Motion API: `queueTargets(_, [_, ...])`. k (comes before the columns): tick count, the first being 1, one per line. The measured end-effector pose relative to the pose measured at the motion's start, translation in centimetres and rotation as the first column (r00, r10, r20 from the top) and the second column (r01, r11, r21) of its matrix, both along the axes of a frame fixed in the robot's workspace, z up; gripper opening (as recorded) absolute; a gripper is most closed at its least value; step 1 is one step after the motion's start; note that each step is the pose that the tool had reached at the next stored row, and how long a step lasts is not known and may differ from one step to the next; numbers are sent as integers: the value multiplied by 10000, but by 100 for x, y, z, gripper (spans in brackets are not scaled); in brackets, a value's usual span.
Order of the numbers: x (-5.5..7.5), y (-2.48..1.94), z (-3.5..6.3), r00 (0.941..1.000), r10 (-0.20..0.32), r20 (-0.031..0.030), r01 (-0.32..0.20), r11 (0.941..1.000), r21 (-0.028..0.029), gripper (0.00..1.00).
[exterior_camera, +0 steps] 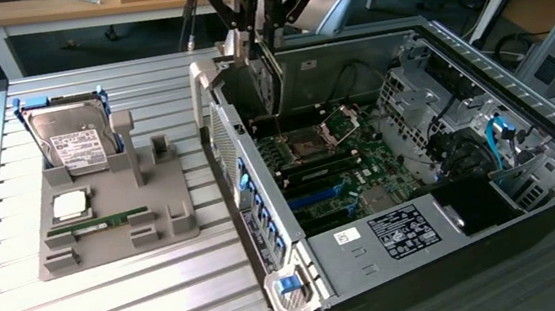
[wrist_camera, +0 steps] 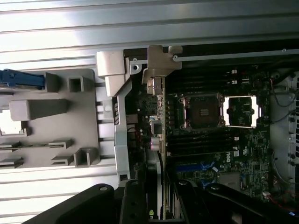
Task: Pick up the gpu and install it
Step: 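Pick up the gpu and move the gpu toward the slot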
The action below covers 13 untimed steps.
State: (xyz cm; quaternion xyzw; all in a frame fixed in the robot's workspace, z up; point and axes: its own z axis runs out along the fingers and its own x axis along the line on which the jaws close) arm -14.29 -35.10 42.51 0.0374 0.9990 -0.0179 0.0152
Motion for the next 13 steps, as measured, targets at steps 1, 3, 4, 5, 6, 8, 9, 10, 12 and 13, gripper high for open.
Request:
queueTargets(1, [10, 0, 0, 10000, 1, 0, -1, 10000, 0, 27])
queueTargets(3, [31, 0, 0, 10000, 1, 0, -1, 10000, -1, 27])
queueTargets(4, [42, 0, 0, 10000, 1, 0, -1, 10000, -2, 27])
queueTargets(5, [50, 0, -1, 10000, 1, 0, -1, 10000, -2, 27])
queueTargets(6, [60, 0, -1, 10000, 1, 0, -1, 10000, -2, 27])
queueTargets(8, [82, 0, -1, 10000, 1, 0, -1, 10000, -2, 27])
queueTargets(9, [140, 0, -2, 10000, 0, 0, 0, 10000, -4, 27])
queueTargets(10, [204, 0, -3, 10000, 1, 0, -1, 10000, -7, 27])
queueTargets(12, [347, 0, -7, 10000, 1, 0, -1, 10000, -8, 27])
queueTargets(13, [427, 0, -8, 10000, 0, 0, 0, 10000, -9, 27])
